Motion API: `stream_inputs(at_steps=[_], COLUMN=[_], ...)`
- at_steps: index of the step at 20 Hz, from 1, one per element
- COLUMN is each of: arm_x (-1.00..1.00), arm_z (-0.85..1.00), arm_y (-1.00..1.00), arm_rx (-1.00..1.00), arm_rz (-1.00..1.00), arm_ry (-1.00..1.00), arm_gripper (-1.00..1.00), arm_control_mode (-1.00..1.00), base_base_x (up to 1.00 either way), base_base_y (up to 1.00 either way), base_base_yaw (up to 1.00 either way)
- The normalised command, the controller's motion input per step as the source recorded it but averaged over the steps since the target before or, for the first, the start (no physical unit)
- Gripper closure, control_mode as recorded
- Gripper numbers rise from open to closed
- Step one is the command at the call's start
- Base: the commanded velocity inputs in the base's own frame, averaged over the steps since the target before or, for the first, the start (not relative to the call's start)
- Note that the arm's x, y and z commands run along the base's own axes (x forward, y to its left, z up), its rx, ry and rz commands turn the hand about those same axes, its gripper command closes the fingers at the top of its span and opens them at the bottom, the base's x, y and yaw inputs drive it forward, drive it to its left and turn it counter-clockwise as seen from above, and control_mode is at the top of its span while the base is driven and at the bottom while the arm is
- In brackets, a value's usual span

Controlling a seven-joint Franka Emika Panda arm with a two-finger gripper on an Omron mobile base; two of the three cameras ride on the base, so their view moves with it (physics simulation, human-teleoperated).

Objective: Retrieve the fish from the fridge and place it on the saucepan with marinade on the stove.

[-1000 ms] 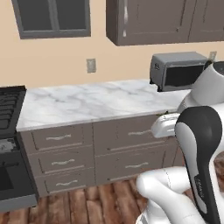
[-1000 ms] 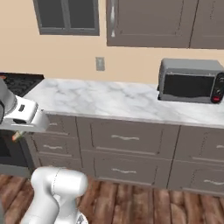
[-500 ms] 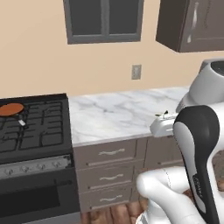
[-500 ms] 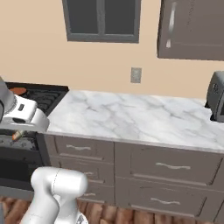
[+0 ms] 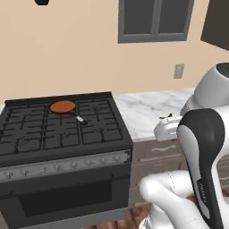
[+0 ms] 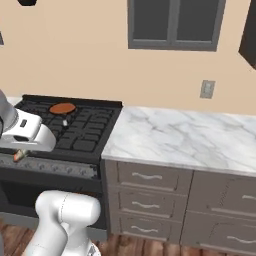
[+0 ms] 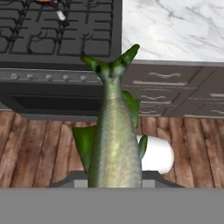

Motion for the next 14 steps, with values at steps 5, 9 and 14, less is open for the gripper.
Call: stream_inputs(at_steps=[5,9,14], arm_x=[0.0,0.0,0.0], arm_z=[0.0,0.0,0.0], arm_y=[0.0,0.0,0.0], arm_rx=[0.0,0.0,0.0], arm_rz=[0.0,0.0,0.0], arm_ry=[0.0,0.0,0.0], arm_gripper=[1.0,1.0,1.0], arm_control_mode=[1.0,1.0,1.0], base_base_x=[0.22,0.53,0.52], base_base_y=[1.0,0.84,0.53], base_base_yaw=[0.0,0.0,0.0])
